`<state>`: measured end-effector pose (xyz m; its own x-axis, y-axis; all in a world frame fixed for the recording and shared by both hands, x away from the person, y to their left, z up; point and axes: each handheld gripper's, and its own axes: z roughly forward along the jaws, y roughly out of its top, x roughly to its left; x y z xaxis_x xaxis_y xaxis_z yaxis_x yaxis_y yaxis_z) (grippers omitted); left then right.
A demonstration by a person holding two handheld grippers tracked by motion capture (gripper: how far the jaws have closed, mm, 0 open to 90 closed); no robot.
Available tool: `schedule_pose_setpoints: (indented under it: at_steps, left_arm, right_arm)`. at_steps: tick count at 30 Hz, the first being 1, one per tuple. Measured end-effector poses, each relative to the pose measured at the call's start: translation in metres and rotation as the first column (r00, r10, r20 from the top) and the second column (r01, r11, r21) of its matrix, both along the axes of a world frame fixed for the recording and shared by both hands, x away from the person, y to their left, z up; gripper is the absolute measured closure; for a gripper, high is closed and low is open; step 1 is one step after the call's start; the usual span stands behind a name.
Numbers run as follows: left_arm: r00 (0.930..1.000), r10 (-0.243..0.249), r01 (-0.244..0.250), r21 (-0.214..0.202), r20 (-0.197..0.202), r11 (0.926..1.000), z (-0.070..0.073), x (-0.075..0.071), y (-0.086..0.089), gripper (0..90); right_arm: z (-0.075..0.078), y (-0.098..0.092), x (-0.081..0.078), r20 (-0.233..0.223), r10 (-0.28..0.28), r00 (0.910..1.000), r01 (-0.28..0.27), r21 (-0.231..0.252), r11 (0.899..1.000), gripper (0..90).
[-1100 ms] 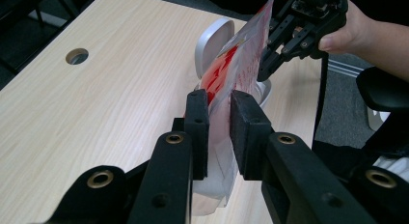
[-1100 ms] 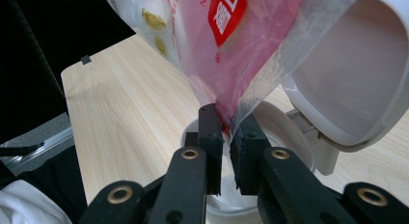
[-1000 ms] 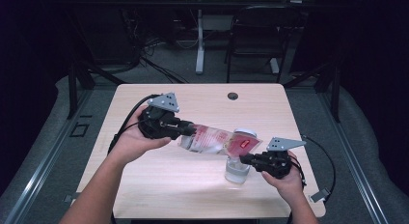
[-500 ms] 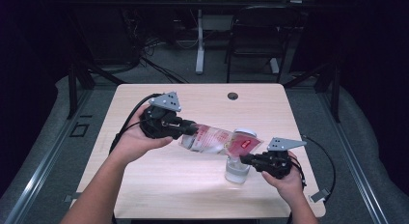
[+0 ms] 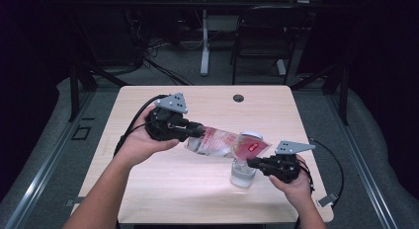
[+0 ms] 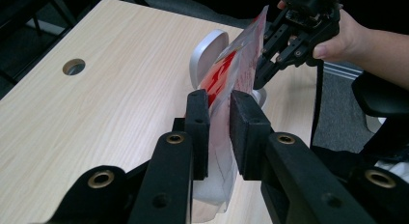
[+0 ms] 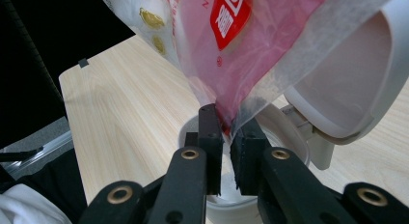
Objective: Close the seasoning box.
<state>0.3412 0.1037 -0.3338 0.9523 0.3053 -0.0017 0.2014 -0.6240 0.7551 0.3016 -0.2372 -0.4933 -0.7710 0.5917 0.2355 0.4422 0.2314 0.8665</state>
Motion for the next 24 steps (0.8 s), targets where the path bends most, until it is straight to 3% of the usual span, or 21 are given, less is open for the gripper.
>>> schedule_pose_setpoints:
  at_steps: [24]
  left_arm:
    - [0.9999, -0.013, 0.013, -0.01, -0.002, 0.9999, 0.0023, -0.0005, -0.005, 78.5]
  right_arm:
    - [-0.0016, -0.003, -0.0009, 0.0, -0.002, 1.0, 0.002, 0.003, 1.0, 83.4]
